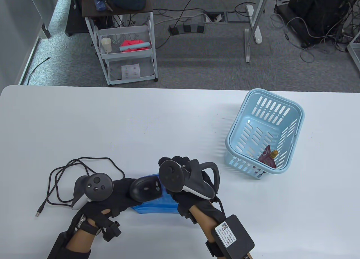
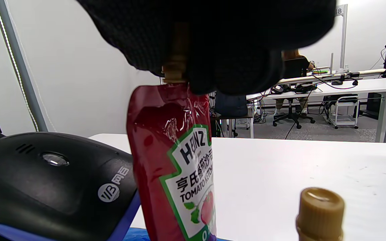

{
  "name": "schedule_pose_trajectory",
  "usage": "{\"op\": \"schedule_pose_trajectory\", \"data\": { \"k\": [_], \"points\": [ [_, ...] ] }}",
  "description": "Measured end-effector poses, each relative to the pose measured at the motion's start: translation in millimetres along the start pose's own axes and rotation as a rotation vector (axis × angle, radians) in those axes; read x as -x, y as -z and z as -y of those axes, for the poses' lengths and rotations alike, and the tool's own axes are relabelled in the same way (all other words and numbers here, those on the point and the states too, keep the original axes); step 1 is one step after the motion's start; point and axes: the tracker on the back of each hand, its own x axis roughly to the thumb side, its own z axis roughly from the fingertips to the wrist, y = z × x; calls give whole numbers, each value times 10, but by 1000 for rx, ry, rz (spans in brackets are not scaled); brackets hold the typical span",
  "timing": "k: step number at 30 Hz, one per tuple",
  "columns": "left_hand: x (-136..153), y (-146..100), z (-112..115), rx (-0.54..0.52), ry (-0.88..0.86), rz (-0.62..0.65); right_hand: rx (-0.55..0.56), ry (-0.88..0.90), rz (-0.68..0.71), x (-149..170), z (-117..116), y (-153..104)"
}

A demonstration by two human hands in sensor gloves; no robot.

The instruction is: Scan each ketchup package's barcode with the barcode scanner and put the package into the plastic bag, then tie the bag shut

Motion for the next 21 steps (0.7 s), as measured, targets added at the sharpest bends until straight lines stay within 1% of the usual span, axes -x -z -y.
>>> {"op": "schedule_pose_trajectory", "data": {
  "k": [9, 21],
  "points": [
    [9, -6, -8, -11, 2, -13, -2, 2, 3, 12, 11, -13],
    [143, -59, -146, -67, -54, -58, -25, -18, 17, 14, 3, -102]
  ]
}}
